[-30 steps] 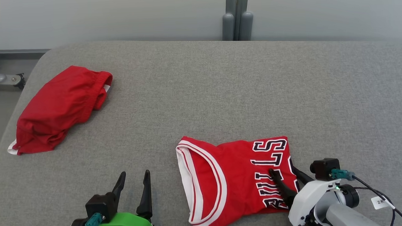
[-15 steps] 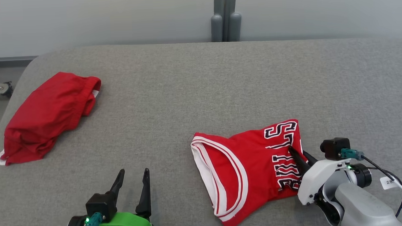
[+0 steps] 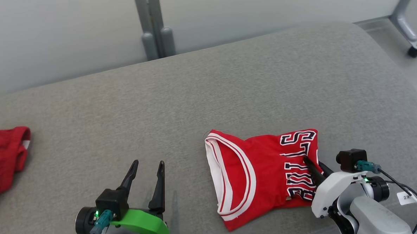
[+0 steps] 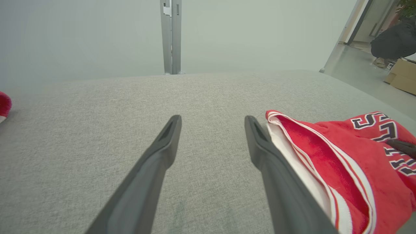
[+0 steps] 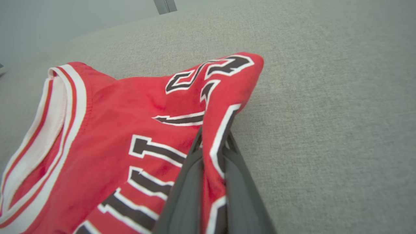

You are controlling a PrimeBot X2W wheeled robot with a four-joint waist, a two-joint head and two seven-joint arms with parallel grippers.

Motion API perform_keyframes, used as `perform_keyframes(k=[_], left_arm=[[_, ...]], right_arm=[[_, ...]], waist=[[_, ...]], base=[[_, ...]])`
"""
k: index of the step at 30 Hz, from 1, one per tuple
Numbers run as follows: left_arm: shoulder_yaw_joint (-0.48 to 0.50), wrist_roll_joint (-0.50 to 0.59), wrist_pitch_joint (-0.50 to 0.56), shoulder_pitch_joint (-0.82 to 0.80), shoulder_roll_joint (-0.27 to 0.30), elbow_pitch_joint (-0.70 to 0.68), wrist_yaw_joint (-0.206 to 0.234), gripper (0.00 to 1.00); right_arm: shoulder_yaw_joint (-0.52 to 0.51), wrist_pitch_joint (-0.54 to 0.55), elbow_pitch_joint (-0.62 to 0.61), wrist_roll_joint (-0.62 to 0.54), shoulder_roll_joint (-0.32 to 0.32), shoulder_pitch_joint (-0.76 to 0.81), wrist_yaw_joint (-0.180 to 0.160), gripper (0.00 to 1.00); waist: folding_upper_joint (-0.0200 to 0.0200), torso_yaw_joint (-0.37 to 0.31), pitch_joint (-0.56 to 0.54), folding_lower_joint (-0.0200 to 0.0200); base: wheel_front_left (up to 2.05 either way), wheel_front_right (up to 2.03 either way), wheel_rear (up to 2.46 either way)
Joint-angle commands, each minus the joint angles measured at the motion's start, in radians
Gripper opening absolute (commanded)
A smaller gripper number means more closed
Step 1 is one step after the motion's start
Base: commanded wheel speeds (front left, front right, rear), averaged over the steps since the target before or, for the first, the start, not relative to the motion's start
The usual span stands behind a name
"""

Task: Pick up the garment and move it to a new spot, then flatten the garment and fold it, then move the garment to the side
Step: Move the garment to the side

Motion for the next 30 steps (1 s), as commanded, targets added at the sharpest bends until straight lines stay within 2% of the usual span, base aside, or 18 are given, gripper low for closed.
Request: perform_keyframes(k=[1, 10, 17, 22, 30], left_arm=[[-0.008, 0.004, 0.000, -0.019, 0.002, -0.011, -0.003, 1.00], [-0.034, -0.002, 0.000, -0.045, 0.003, -0.056, -0.006, 1.00], [-0.045, -0.016, 0.000, -0.056, 0.003, -0.064, 0.001, 1.00], [-0.061, -0.010, 0.000, -0.067, 0.004, -0.063, -0.003, 1.00], [-0.080, 0.043, 0.000, -0.130, 0.004, -0.069, -0.014, 1.00]], right_arm=[[-0.007, -0.002, -0.006, -0.005, 0.003, 0.015, -0.002, 0.00], [-0.003, -0.003, -0.021, -0.007, 0.030, 0.034, -0.002, 0.00], [0.022, -0.003, -0.041, 0.008, 0.035, 0.034, -0.002, 0.00], [0.038, -0.003, -0.065, -0.014, 0.023, 0.006, -0.002, 0.00], [-0.004, -0.003, -0.101, -0.032, 0.015, -0.131, -0.002, 0.00]], waist=[[-0.0001, -0.163, -0.007, 0.0000], [-0.0001, -0.329, 0.004, 0.0000], [-0.0001, -0.395, 0.018, 0.0000], [-0.0001, -0.375, 0.050, 0.0000], [-0.0001, -0.230, 0.190, 0.0000]], base=[[0.00, 0.00, 0.00], [0.00, 0.00, 0.00], [0.00, 0.00, 0.00], [0.00, 0.00, 0.00], [0.00, 0.00, 0.00]])
